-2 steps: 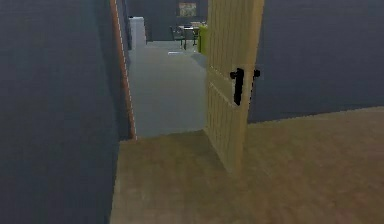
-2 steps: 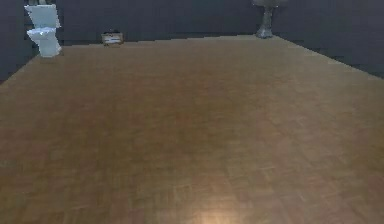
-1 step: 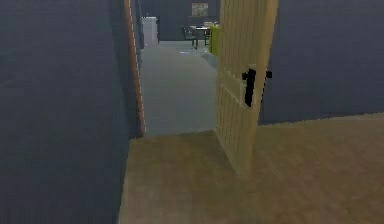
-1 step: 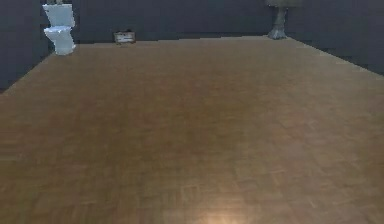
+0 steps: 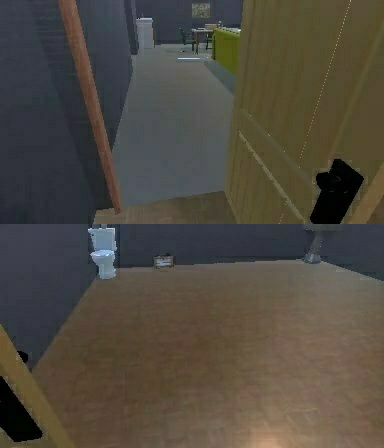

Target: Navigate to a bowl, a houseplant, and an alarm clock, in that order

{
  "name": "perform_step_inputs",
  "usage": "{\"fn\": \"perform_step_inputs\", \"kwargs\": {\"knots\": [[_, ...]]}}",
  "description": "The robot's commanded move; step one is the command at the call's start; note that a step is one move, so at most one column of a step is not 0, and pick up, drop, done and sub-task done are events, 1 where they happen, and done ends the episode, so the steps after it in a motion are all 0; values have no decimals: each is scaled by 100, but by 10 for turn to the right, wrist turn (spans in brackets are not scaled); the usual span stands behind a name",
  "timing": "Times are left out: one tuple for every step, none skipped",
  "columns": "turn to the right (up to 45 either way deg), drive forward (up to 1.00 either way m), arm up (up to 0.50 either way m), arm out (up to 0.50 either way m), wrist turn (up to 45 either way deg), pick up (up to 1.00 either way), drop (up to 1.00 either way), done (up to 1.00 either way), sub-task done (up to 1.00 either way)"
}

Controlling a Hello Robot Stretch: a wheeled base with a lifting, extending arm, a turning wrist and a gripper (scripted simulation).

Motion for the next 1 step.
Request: {"fn": "perform_step_inputs", "kwargs": {"knots": [[0,100,0,0,0,0,0,0,0]]}}
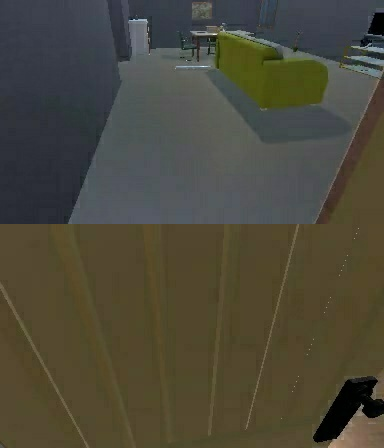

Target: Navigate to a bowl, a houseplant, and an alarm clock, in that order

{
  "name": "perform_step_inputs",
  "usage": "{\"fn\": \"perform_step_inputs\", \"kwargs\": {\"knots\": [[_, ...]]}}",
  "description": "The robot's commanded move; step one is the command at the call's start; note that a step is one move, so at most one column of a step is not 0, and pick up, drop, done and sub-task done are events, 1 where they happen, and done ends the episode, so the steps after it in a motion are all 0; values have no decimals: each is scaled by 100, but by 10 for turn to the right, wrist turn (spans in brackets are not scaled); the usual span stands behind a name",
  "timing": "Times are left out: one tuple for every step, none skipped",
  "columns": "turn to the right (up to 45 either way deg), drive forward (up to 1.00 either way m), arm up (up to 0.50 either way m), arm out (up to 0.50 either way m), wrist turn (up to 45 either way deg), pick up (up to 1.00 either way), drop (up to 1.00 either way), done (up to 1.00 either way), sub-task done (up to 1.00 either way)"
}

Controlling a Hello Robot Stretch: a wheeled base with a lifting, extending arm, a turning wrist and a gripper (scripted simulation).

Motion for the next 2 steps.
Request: {"fn": "perform_step_inputs", "kwargs": {"knots": [[-30,0,0,0,0,0,0,0,0],[0,40,0,0,0,0,0,0,0]]}}
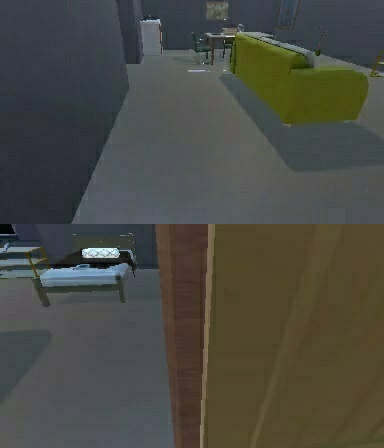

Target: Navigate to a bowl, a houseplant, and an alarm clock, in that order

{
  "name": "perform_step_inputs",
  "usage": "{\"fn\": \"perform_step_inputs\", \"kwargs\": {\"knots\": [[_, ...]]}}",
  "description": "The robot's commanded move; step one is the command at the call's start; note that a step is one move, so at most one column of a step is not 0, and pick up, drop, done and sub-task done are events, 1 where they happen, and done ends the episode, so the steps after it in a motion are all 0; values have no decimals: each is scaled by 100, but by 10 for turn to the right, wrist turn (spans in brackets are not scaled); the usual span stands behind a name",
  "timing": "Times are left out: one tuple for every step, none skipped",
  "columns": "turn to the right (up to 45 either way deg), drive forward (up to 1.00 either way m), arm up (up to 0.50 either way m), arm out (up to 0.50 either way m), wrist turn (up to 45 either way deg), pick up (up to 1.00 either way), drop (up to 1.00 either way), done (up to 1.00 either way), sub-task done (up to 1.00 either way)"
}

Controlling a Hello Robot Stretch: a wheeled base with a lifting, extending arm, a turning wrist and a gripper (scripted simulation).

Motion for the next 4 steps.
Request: {"fn": "perform_step_inputs", "kwargs": {"knots": [[-60,0,0,0,0,0,0,0,0],[0,100,0,0,0,0,0,0,0],[0,100,0,0,0,0,0,0,0],[0,100,0,0,0,0,0,0,0]]}}
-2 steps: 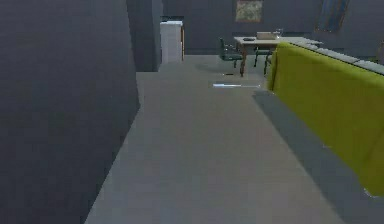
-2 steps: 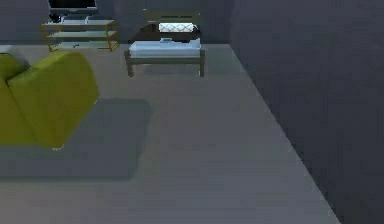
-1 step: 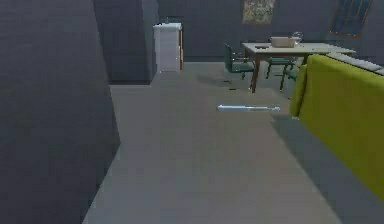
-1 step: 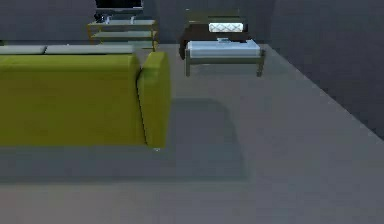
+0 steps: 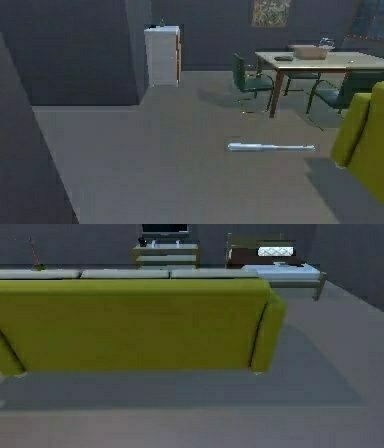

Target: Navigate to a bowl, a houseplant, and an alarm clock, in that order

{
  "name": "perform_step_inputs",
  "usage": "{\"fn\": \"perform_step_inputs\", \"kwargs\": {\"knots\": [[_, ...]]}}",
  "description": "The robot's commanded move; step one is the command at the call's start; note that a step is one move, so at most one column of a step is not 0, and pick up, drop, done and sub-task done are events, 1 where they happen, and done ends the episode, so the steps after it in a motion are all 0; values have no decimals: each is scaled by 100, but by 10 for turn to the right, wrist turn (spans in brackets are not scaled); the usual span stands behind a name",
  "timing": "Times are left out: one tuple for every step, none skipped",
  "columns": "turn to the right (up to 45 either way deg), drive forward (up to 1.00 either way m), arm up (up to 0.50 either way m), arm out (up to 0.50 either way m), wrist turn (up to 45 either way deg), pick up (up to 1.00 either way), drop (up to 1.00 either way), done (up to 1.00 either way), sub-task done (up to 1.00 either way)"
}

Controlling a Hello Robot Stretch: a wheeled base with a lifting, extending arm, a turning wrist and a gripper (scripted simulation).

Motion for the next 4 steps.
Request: {"fn": "perform_step_inputs", "kwargs": {"knots": [[0,100,0,0,0,0,0,0,0],[-30,0,0,0,0,0,0,0,0],[0,100,0,0,0,0,0,0,0],[-60,0,0,0,0,0,0,0,0]]}}
